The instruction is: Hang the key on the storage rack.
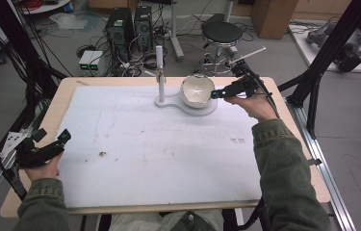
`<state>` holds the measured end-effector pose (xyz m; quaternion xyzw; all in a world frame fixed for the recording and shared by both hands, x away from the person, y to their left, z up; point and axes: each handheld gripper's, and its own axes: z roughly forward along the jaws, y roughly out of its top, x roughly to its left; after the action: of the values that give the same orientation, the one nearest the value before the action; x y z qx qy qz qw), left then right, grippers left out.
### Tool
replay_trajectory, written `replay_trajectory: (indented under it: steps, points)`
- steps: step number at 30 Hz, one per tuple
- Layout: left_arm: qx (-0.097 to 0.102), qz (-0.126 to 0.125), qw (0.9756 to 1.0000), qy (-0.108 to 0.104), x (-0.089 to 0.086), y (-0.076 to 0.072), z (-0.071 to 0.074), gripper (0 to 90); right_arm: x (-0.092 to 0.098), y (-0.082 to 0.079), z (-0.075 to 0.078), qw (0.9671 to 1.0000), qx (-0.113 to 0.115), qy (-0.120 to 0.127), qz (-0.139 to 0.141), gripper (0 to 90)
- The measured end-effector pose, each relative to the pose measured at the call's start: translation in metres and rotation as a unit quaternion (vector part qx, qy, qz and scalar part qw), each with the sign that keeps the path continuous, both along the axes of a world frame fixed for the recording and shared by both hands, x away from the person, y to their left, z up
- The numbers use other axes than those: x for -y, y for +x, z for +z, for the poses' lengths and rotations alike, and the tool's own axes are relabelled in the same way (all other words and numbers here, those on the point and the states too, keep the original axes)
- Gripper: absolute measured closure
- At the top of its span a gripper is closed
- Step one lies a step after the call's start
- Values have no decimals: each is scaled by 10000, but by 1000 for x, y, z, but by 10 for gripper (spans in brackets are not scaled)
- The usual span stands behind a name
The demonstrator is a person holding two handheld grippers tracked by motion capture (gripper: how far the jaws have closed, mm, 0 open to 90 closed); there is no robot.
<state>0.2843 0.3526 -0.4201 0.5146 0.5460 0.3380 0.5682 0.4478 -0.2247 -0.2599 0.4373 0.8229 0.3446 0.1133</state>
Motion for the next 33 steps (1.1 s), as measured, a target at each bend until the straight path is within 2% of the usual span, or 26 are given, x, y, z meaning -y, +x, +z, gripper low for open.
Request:
replay_trajectory:
  steps: [3,4,14,19,21,26,29,31,33]
  points:
    - [-10,-4,10000,-2,1,0,0,33,6,-5,-6,9999,1,144,-57,6]
    - [-14,-13,10000,-2,1,0,0,33,9,-6,-8,9999,29,88,-60,6]
    - [-89,-118,9998,-119,-1,-1,-1,33,31,-26,-40,9992,37,248,-320,6]
    - [-106,-177,9997,-131,-1,-1,-2,33,39,-39,-51,9986,145,313,-410,6]
    - [-96,-185,9997,-128,0,-1,-1,33,42,-44,-55,9980,258,398,-421,6]
    - [-96,-167,9997,-152,-1,-2,-1,33,52,-56,-69,9969,337,510,-503,6]
    - [-92,-170,9997,-155,-1,-2,-1,33,58,-65,-79,9958,390,531,-634,6]
    - [-91,-168,9997,-150,-1,-2,-1,33,62,-71,-86,9944,520,492,-774,6]
    - [-93,-164,9997,-152,-1,-2,-1,33,66,-76,-93,9922,592,607,-914,6]
